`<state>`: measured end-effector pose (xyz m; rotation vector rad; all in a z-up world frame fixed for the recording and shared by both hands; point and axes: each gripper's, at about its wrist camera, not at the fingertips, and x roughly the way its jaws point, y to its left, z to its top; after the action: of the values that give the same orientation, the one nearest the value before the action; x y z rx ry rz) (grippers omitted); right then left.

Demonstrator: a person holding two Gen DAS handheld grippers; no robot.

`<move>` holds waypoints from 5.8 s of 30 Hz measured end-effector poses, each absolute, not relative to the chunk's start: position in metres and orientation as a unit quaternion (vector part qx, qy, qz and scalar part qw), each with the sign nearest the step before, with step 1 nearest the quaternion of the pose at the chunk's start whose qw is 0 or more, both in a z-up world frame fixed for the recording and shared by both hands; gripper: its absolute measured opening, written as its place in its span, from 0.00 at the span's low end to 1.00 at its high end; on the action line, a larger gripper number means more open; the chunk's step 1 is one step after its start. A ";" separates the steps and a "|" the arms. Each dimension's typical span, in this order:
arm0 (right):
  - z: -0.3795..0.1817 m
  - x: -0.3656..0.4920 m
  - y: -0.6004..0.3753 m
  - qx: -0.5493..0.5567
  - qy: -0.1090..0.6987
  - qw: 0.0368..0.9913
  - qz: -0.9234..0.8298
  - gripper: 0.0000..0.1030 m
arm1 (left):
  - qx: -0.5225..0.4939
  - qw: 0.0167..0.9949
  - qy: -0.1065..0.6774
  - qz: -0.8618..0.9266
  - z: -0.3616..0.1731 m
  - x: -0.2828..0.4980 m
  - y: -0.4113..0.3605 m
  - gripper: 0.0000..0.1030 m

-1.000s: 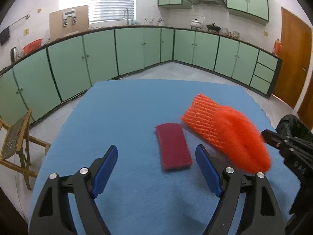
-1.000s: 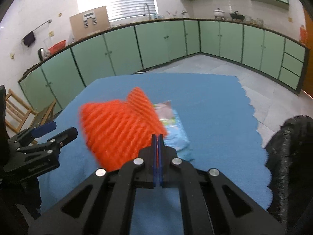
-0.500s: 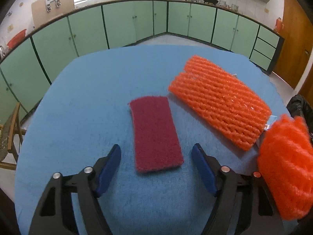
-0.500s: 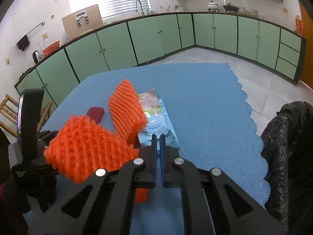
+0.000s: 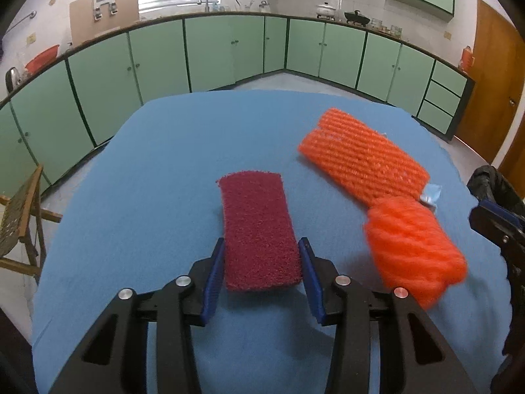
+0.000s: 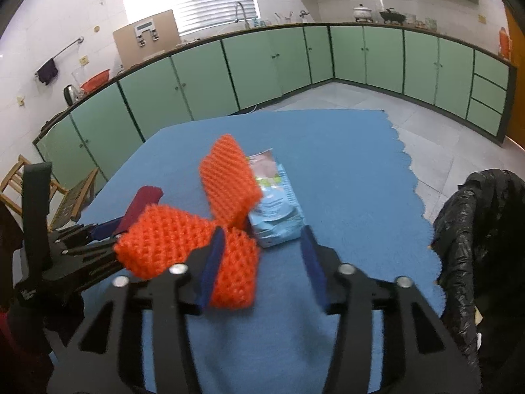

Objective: Collect trash
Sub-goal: 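Grasp the dark red scrubbing pad with the left tool while the right tool holds the mesh, then carry the pad and mesh over the bin and open both tools, then move both tools back over the remaining orange mesh and wipes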

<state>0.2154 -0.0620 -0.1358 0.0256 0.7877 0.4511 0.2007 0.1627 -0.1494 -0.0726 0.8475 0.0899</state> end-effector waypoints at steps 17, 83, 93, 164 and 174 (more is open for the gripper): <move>-0.164 0.210 -0.030 0.020 0.433 0.865 0.253 0.24 | -0.028 0.912 0.406 0.047 -0.142 0.174 0.170 0.42; -0.009 0.084 -0.276 0.042 0.253 0.964 0.069 0.18 | 0.044 0.943 0.286 -0.164 -0.013 0.113 -0.062 0.42; -0.016 0.072 -0.320 0.040 0.252 0.967 0.017 0.18 | 0.064 0.932 0.285 -0.214 -0.021 0.122 -0.121 0.42; -0.078 0.147 -0.172 0.037 0.290 0.951 0.102 0.91 | -0.013 0.956 0.292 0.013 -0.059 0.125 0.100 0.71; -0.113 0.193 -0.121 0.009 0.330 0.935 0.129 0.81 | -0.024 0.946 0.320 0.039 -0.095 0.144 0.124 0.71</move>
<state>0.1935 -0.1208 -0.1132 0.0178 0.6755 0.2645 0.1438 0.1245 -0.0953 -0.0479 0.6526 0.0789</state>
